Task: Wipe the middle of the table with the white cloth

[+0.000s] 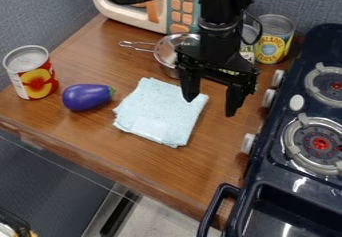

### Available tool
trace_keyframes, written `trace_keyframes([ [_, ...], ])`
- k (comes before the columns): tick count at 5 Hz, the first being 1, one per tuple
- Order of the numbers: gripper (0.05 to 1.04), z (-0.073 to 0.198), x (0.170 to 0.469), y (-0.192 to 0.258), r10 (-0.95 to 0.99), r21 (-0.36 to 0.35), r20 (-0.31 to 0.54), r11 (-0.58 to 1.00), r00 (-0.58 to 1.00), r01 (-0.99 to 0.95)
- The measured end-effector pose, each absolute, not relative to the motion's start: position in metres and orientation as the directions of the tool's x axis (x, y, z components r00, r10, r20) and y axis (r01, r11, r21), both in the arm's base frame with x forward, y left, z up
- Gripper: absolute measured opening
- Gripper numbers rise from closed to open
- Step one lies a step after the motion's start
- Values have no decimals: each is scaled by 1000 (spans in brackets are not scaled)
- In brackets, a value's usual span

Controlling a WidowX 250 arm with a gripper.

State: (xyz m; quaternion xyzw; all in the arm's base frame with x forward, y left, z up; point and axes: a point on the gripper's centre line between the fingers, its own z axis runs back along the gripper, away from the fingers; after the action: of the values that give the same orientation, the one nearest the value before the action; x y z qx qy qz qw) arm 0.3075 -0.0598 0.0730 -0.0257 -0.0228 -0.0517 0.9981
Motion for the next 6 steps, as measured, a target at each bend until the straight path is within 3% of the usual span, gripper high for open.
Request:
trace_keyframes([
  [2,999,58,300,-45,-70,-64,-9,996,998,69],
  [4,999,60,304,-16,-28,-95,-7,995,1000,27],
  [6,999,33,324,1,-28,-16,-36,1000,999,27],
])
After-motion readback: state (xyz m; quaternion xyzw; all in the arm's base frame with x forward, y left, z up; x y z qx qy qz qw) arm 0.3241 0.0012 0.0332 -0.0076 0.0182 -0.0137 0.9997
